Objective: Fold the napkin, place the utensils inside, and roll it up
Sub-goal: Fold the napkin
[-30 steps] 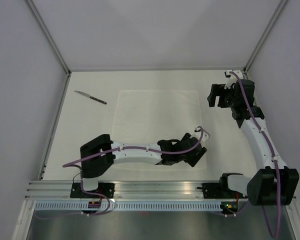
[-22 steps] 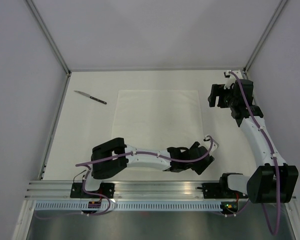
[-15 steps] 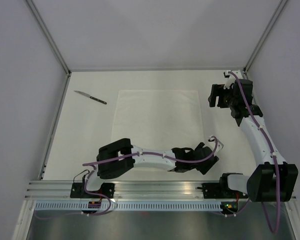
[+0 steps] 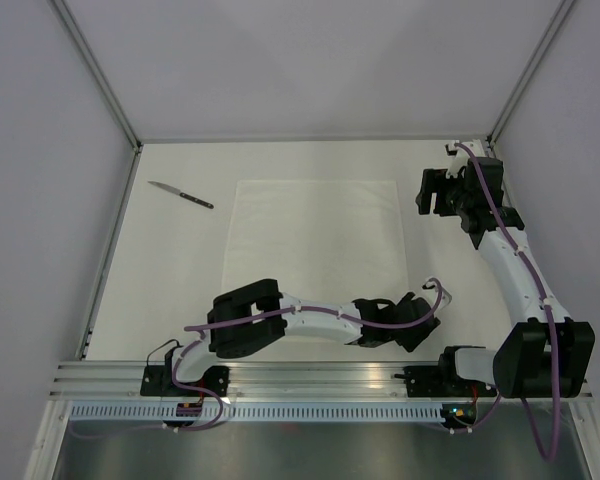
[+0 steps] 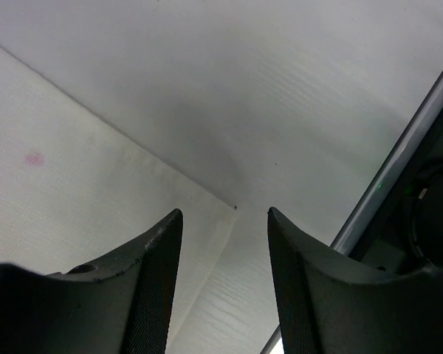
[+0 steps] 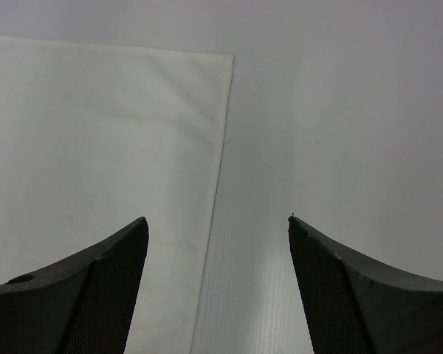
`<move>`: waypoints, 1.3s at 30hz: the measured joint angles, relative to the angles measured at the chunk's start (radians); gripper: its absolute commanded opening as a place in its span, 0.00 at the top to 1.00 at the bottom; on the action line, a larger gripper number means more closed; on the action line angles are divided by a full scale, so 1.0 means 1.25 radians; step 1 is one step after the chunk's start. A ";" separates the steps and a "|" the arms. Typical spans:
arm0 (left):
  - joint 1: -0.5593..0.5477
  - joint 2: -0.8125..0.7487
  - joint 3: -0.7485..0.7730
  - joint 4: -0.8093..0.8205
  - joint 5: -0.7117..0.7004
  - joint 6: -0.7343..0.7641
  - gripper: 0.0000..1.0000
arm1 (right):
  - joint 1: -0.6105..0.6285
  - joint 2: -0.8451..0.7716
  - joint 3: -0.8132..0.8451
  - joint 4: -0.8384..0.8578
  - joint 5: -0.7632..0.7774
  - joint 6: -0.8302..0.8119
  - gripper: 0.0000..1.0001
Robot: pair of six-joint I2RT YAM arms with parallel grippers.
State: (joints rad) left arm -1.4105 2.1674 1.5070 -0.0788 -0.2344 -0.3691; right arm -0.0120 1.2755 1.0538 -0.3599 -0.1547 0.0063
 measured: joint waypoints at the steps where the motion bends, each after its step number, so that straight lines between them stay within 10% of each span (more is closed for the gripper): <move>1: 0.000 0.002 0.002 -0.001 0.000 0.000 0.46 | 0.000 0.000 0.001 0.000 0.000 0.000 0.18; 13: 0.000 0.026 0.019 -0.010 -0.002 0.000 0.60 | 0.000 0.000 0.006 -0.005 -0.001 0.000 0.19; 22: 0.000 0.026 0.020 -0.022 -0.022 0.003 0.97 | 0.000 0.000 0.006 -0.006 -0.001 0.000 0.19; 39: 0.002 0.009 0.029 -0.015 0.050 0.009 0.98 | 0.000 -0.016 0.006 -0.001 0.004 0.000 0.20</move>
State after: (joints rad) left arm -1.4075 2.1792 1.5433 -0.0978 -0.1722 -0.3573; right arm -0.0120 1.2556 1.0611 -0.3607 -0.1497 0.0067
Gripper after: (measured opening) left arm 0.034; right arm 0.804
